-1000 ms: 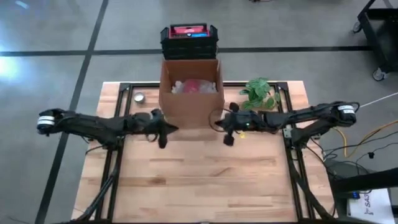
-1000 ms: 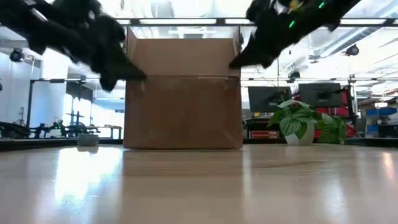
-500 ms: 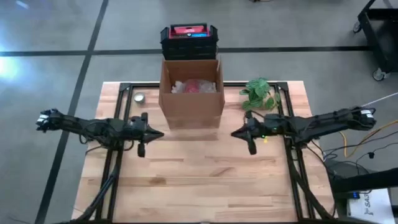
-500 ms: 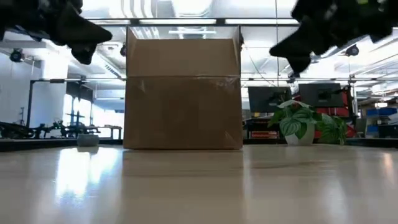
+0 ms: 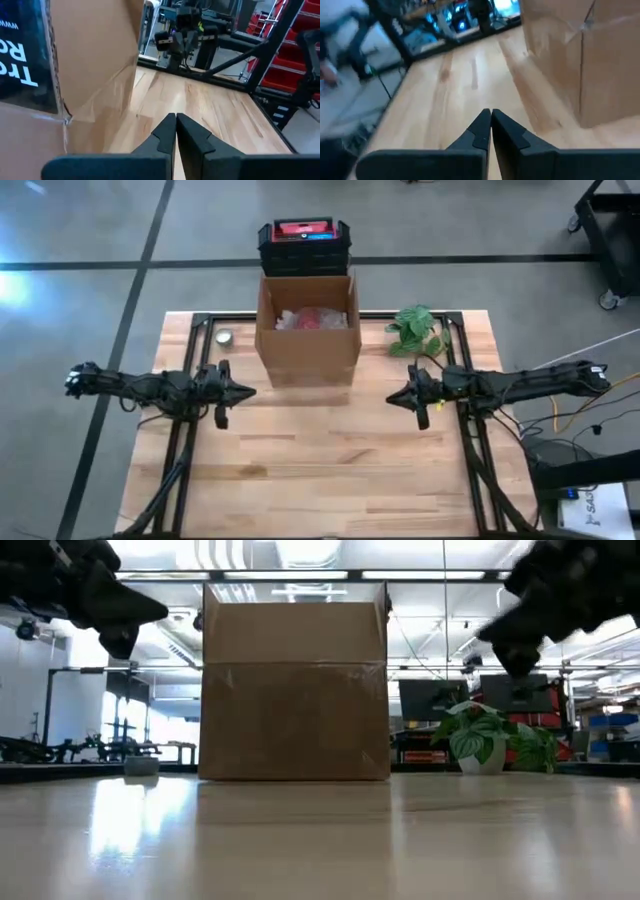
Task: Wrap mug
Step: Return to Home Position
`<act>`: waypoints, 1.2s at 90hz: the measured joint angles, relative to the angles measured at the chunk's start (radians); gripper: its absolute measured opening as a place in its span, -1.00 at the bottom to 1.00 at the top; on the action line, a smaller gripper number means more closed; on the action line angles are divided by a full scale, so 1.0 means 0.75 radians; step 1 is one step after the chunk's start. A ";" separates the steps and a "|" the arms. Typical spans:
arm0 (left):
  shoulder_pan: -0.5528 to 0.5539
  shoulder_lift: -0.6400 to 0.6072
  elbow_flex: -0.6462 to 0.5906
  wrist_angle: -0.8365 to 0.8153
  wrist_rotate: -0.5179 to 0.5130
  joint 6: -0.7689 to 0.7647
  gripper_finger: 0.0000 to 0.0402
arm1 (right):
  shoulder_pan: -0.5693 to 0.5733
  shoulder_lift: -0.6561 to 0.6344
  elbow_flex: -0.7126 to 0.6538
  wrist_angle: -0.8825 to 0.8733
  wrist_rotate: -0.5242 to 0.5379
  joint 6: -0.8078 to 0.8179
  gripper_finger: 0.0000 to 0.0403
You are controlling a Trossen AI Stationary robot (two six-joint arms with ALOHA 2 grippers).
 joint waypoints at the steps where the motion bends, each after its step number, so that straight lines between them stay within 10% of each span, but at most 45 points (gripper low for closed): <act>1: 0.000 0.000 0.000 0.000 0.000 0.002 -1.00 | 0.000 -0.006 -0.013 0.014 0.003 -0.002 -1.00; 64: 0.004 -0.067 -0.007 -0.006 0.001 0.039 -1.00 | -0.022 -0.769 -0.219 -0.188 0.198 -0.179 -1.00; 108: 0.005 -0.332 -0.261 0.075 0.119 0.052 -1.00 | -0.021 -0.721 -0.238 -0.146 0.187 -0.162 -1.00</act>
